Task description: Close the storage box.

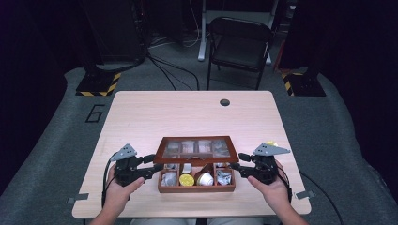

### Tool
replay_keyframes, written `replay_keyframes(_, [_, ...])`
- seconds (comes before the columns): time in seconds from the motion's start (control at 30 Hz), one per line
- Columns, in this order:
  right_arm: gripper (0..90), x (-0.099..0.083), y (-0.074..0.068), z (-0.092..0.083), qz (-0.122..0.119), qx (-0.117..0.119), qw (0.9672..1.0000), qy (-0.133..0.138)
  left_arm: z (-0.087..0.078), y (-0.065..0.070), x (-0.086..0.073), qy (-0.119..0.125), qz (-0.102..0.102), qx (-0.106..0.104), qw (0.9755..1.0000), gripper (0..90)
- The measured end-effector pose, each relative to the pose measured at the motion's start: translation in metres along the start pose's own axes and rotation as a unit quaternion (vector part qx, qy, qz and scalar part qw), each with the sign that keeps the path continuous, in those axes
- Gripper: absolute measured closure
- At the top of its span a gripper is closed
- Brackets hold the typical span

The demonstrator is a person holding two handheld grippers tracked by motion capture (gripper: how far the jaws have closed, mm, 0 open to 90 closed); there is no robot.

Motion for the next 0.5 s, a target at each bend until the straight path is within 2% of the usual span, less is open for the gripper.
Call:
replay_keyframes(0.23, [47.5, -0.016, -0.003, 0.002, 0.004, 0.0, 1.0, -0.006, 0.001, 0.002, -0.016, -0.009, 0.001, 0.006, 0.9999, 43.2])
replay_keyframes(0.5, [46.8, -0.028, -0.007, 0.008, -0.005, -0.007, 0.9999, -0.012, 0.003, 0.003, -0.026, -0.015, 0.002, 0.013, 0.9998, 43.2])
Point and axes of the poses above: each handheld gripper's, and its own axes: z roughly forward along the jaws, x roughly out of its top, y roughly to its right, the point moved 7 cm from there along z, roughly forward along the jaws, and after that the axes turned 3 degrees about y, right-handed, at the moved point
